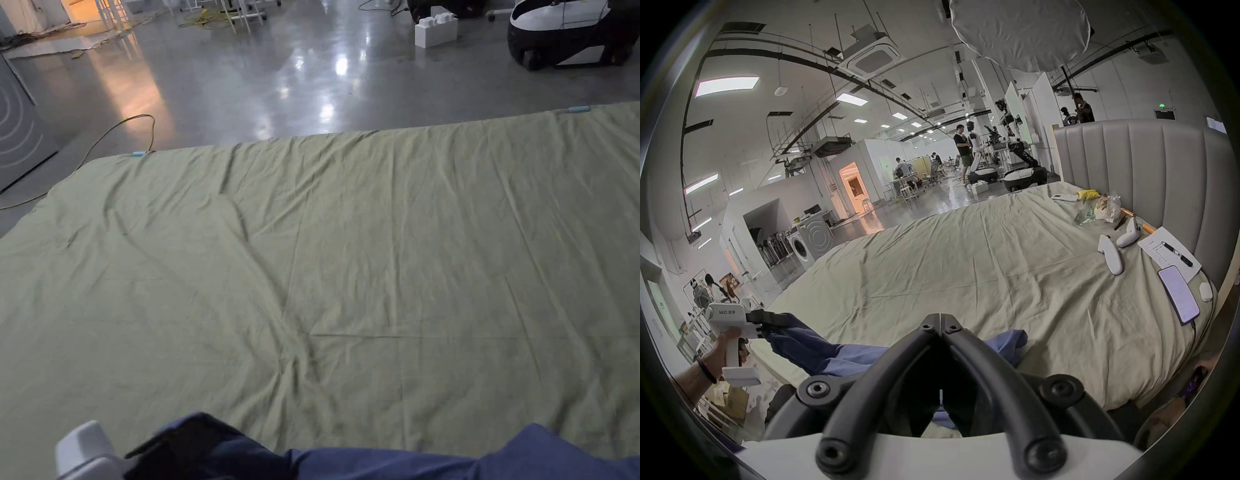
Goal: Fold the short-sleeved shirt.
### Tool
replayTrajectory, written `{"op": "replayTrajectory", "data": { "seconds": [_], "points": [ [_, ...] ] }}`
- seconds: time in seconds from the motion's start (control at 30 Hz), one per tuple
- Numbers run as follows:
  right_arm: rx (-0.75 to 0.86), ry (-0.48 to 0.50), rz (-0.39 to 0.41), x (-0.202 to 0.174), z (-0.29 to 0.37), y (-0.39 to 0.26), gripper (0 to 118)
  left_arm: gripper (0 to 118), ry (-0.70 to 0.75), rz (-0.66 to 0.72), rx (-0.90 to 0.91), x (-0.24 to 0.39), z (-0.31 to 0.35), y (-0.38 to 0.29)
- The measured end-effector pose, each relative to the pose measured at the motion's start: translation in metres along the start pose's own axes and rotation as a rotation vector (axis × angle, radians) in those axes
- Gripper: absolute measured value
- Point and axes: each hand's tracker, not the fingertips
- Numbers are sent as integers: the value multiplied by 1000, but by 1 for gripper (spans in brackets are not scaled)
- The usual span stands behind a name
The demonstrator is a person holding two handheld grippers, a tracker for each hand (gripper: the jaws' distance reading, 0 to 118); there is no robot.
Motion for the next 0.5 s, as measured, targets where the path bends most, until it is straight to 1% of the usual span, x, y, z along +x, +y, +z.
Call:
{"op": "replayTrajectory", "data": {
  "seconds": [0.07, 0.13, 0.17, 0.27, 0.3, 0.33, 0.37, 0.4, 0.43, 0.5],
  "points": [
    [1, 6, 2, -3, 0, 1, 0, 14, -82, -5, -27, 34, -17, -28],
    [7, 14, 24, -6, 2, 3, 0, 14, -149, 5, -112, 64, -44, -57],
    [10, 11, 49, -8, 4, 4, 0, 14, -175, 4, -147, 78, -56, -71],
    [8, -20, 148, -12, 13, 5, 0, 15, -186, -46, -200, 108, -100, -102],
    [2, -30, 176, -17, 15, 7, 0, 17, -174, -55, -215, 113, -111, -109],
    [-5, -33, 195, -18, 17, 5, 0, 28, -154, -69, -252, 117, -123, -111],
    [-13, -33, 206, -18, 20, 3, 0, 47, -150, -94, -296, 122, -130, -113],
    [-21, -34, 208, -17, 21, 1, 0, 74, -161, -112, -320, 125, -131, -112],
    [-32, -36, 206, -14, 22, -4, 0, 87, -212, -131, -325, 126, -126, -109],
    [-53, -43, 175, -10, 21, -10, 0, 92, -249, -163, -222, 128, -106, -97]
  ]
}}
